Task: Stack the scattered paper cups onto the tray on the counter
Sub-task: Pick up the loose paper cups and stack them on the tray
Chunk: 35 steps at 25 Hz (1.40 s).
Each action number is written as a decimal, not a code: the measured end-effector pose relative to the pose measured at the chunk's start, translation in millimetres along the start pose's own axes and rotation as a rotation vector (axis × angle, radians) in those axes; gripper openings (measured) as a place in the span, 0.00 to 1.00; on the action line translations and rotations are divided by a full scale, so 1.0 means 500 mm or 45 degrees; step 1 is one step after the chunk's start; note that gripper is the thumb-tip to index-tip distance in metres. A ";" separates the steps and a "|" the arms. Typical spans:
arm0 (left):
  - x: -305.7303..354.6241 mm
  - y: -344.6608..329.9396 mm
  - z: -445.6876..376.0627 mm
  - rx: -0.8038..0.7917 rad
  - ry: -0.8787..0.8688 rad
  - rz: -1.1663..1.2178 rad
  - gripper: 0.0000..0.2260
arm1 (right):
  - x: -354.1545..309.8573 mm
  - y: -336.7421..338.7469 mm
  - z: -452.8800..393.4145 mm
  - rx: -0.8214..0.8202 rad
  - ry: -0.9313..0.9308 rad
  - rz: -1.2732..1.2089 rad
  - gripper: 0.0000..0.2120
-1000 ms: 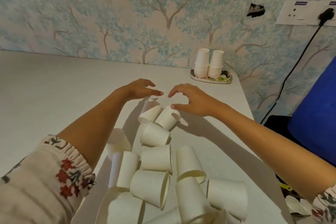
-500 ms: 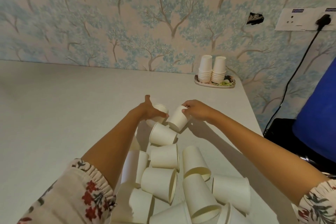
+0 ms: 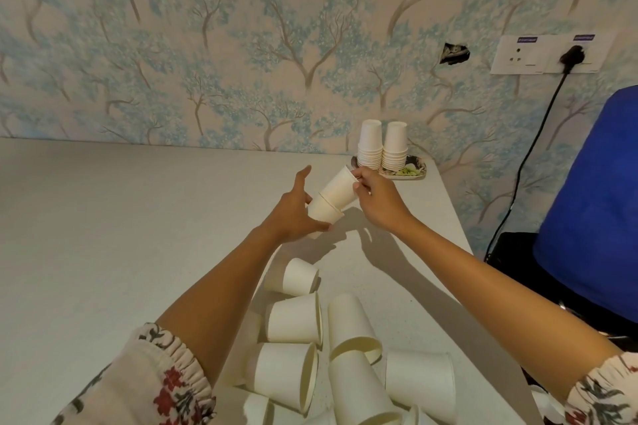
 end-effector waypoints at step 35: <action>-0.093 0.121 0.042 0.368 0.018 0.007 0.34 | -0.043 -0.069 0.047 -0.296 0.209 0.217 0.11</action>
Point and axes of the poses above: each hand's wrist, its own z-axis away from the middle knuckle, its own y-axis out of the back of the hand, x = y × z, the point moved 10 cm from there along -z, towards the middle knuckle, and after that the axes turned 3 degrees about x, right-handed, at the moved point
